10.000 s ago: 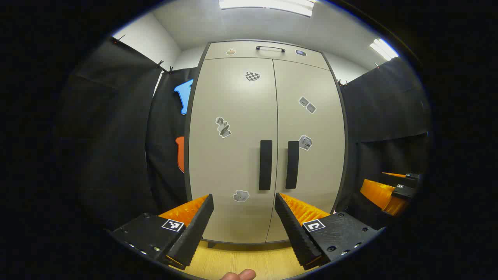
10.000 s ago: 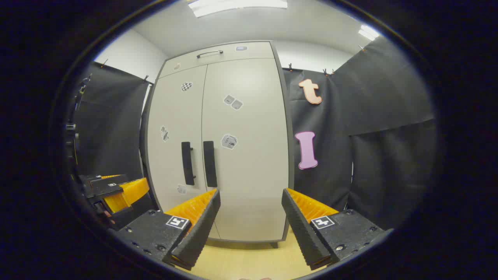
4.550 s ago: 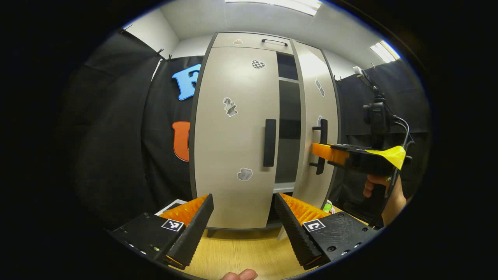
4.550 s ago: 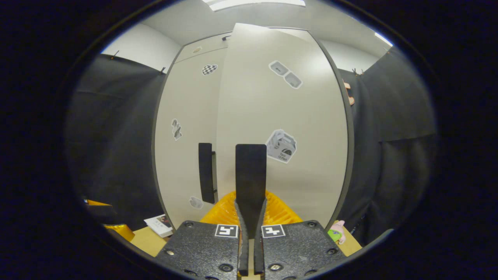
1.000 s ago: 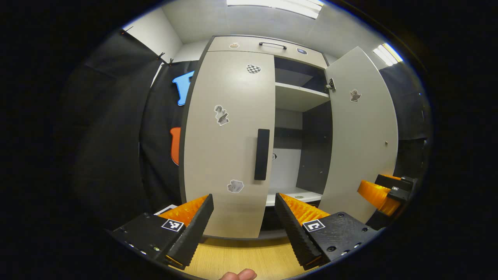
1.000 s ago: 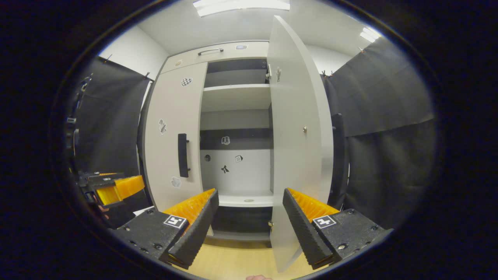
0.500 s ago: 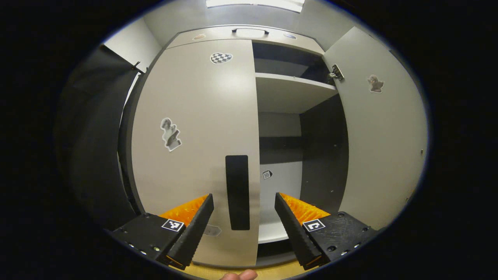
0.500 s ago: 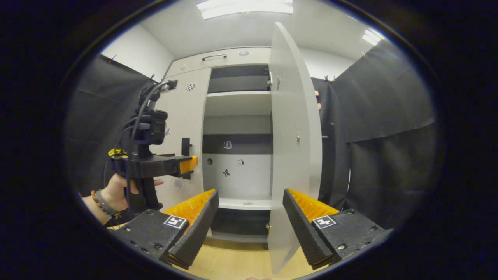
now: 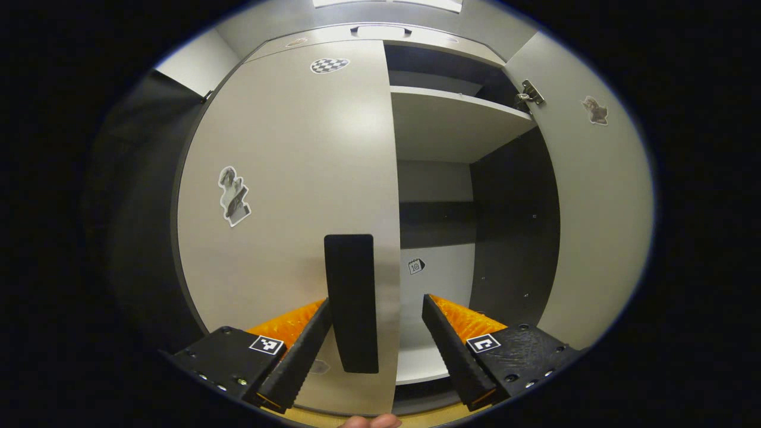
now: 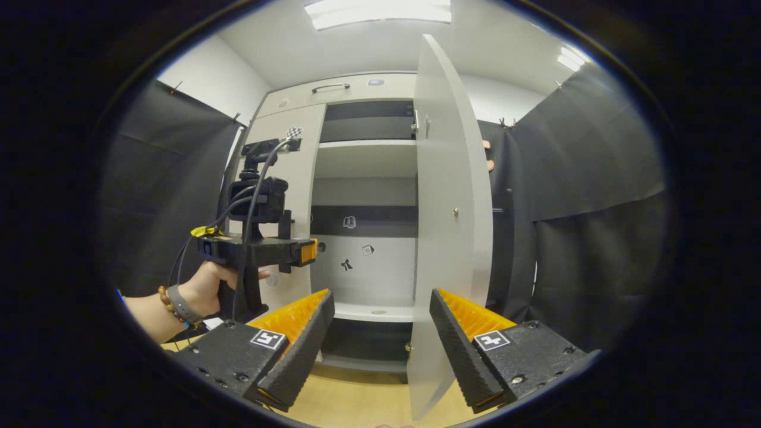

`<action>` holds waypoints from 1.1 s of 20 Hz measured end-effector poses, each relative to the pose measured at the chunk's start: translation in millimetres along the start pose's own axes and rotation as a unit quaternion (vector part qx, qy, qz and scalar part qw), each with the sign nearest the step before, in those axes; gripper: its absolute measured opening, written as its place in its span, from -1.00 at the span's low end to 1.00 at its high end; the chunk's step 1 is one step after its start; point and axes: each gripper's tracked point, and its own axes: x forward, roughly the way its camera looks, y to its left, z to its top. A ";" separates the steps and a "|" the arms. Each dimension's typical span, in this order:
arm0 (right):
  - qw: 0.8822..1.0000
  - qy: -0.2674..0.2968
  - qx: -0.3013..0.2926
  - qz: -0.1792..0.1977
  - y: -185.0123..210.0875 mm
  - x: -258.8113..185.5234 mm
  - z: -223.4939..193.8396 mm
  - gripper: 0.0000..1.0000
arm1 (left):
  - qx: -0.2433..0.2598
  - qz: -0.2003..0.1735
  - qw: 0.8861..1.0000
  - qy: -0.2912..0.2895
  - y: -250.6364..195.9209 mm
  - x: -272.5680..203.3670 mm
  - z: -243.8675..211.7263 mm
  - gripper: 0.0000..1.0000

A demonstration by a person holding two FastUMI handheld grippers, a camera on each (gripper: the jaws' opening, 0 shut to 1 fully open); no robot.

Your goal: Open the right door of the double-door shoe cabinet with the right hand, and open the left door with the left hand.

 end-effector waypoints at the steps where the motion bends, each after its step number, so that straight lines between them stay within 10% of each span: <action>1: 1.000 0.002 0.003 0.002 0.6 1.0 -1.0 1.00 | -0.004 0.001 1.000 -0.001 1.2 0.3 1.0 0.90; 9: 1.000 0.008 0.013 0.009 3.4 6.2 -5.5 1.00 | 0.016 0.014 1.000 0.006 6.9 2.9 -2.5 0.80; 13: 1.000 0.009 0.017 0.011 4.1 8.2 -8.2 1.00 | 0.007 0.012 1.000 -0.003 7.5 1.6 -3.2 0.36; 16: 1.000 0.016 0.019 0.013 5.8 9.4 -12.0 1.00 | -0.007 0.009 1.000 -0.008 14.4 -1.9 -4.0 -0.48; 22: 1.000 0.018 0.022 0.008 4.2 9.2 -12.6 1.00 | 0.004 0.008 1.000 -0.006 14.8 1.4 -4.3 -0.88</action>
